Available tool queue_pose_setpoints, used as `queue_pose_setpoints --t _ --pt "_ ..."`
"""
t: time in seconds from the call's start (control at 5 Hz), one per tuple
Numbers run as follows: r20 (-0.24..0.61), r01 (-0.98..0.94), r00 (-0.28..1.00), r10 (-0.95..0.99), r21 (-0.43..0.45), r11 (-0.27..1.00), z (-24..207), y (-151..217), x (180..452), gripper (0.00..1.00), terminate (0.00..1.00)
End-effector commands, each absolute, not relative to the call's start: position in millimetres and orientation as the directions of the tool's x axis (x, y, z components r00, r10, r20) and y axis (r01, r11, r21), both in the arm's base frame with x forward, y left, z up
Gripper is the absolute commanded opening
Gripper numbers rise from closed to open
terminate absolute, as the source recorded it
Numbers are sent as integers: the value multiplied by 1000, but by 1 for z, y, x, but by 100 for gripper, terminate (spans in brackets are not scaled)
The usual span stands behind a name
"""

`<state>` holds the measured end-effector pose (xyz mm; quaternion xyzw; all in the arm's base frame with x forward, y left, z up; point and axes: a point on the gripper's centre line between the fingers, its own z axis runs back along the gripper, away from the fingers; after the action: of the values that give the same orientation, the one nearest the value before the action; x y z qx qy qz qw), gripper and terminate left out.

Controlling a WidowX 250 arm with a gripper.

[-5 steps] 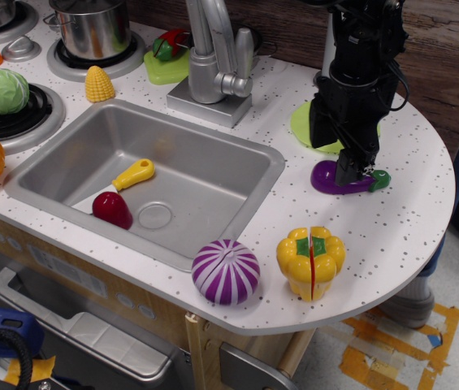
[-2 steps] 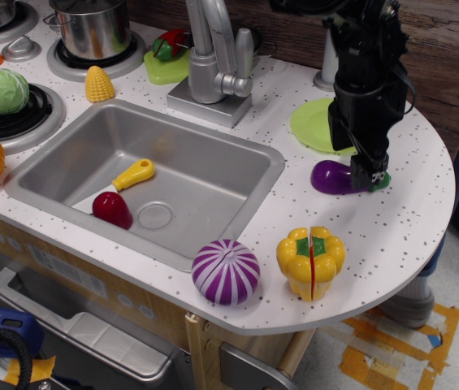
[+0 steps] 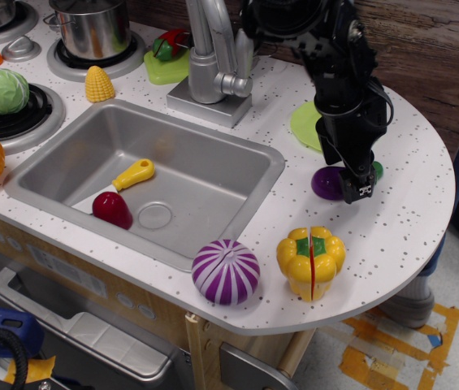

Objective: Put eggplant on plate

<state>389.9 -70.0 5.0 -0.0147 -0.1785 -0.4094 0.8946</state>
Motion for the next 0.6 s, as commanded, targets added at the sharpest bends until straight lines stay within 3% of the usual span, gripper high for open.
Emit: queue_pose_setpoints --t 0.0,0.4 --pt "402 720 586 -704 141 680 5 -62 397 100 0" --pt "407 695 621 -670 107 711 2 -61 400 100 0"
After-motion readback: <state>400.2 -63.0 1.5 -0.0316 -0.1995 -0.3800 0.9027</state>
